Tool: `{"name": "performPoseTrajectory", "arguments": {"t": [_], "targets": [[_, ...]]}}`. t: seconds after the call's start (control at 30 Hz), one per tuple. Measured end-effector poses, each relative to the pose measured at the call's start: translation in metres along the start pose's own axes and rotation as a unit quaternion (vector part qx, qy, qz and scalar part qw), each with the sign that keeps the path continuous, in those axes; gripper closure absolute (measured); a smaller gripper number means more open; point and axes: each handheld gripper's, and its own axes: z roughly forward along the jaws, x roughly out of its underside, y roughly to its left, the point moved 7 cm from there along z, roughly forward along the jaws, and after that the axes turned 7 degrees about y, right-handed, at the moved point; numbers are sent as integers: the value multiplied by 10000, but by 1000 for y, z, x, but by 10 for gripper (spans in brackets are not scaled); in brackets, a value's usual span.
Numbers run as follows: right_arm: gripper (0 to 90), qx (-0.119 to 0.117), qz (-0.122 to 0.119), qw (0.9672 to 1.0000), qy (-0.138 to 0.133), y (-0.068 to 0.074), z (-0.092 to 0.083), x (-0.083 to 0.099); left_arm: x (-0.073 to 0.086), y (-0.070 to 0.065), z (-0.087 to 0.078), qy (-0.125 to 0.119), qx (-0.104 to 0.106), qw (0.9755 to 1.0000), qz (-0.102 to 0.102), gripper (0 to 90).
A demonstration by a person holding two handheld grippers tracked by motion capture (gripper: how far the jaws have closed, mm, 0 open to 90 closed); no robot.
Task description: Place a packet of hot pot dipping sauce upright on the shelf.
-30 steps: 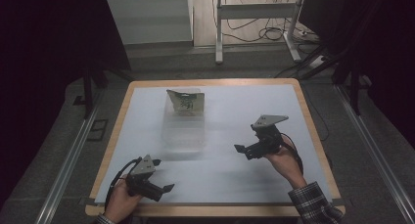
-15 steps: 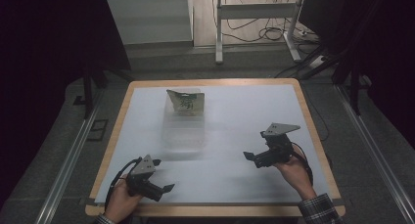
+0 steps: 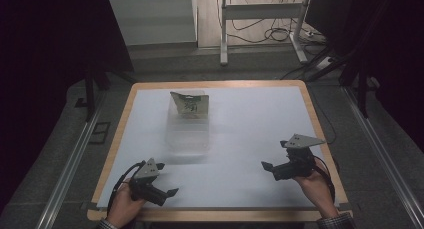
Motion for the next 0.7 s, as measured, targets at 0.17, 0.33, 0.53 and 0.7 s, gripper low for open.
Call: {"name": "performPoseTrajectory", "arguments": {"t": [0.17, 0.33, 0.53, 0.7], "targets": [[0, 111, 93, 9999, -13, -3, -10, 9, 0, 0, 0, 5, 0, 10000, 2, 2], [0, 255, 151, 9996, 13, -7, -18, 21, 0, -1, 1, 17, 6, 10000, -1, 2], [0, 518, 134, 9985, 76, -12, -27, 36, 0, 0, 1, 25, 3, 10000, 1, 2], [0, 648, 214, 9976, 91, -16, -35, 50, 1, -1, 1, 48, 4, 10000, 13, 2]]}}
